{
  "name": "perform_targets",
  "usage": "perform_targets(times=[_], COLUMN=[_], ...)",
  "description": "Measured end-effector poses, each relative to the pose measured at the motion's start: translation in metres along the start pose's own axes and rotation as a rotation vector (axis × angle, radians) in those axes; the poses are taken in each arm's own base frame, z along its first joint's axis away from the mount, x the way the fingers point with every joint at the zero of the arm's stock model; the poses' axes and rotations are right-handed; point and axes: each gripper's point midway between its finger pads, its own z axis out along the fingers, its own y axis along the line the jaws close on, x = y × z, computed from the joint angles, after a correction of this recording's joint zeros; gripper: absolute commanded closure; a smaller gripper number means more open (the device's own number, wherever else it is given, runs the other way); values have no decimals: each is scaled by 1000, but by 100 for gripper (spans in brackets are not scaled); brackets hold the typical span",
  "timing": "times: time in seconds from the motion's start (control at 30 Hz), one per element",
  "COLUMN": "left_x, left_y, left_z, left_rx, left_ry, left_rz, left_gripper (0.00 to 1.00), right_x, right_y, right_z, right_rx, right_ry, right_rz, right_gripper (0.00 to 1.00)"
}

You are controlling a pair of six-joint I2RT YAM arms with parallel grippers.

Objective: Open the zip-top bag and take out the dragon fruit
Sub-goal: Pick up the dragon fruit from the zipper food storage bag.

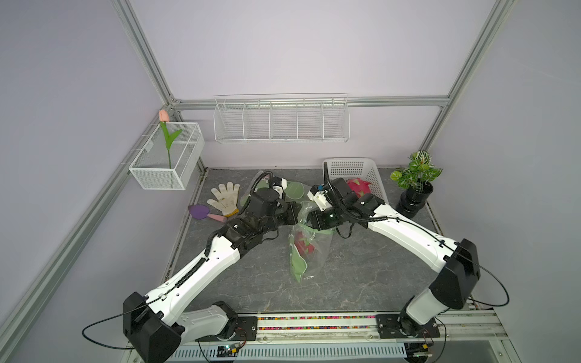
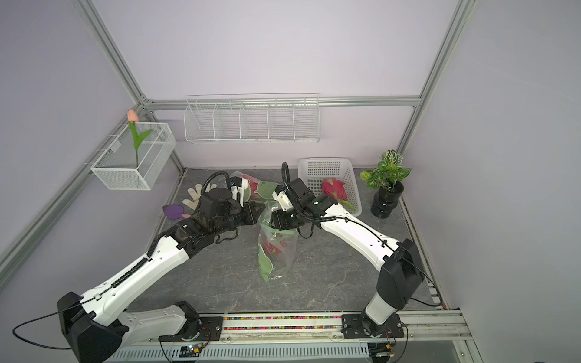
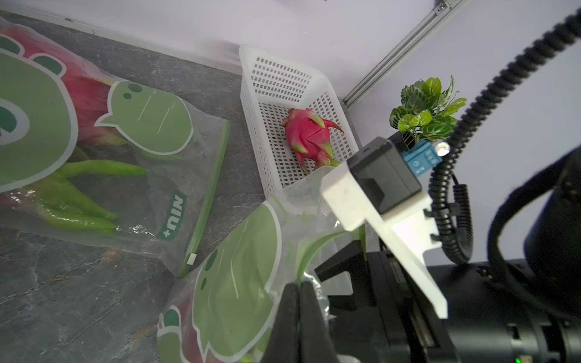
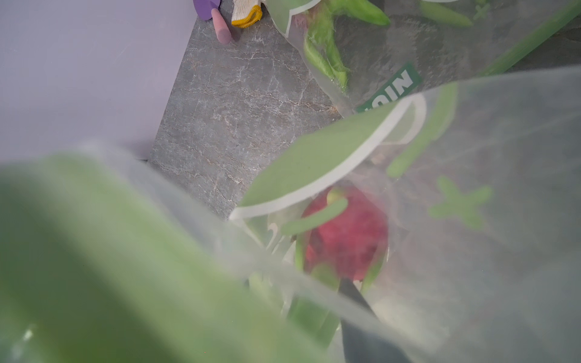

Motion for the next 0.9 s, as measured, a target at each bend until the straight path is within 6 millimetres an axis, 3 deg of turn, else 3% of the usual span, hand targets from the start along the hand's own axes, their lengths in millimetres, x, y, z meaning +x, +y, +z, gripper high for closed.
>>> perform_targets(times=[0.3,0.67,0.8,0.9], left_x=[10,30,35,35], left_y=[11,-13,-12,-7], left_z=[13,19,19,12], left_rx=[-40,92,97,70], left_ry=[34,135,153,147], left_rz=[-22,-20,-12,-6], left_gripper=[100,98,66,55], right_x=[9,50,66,84], right_y=[-7,-25,-30,-37], right_z=[1,-2,-5,-6], right_rx=[50,86,92,93], right_ry=[26,101,116,127], right_rz=[-1,27,41,63], right_gripper=[52,55,57,57])
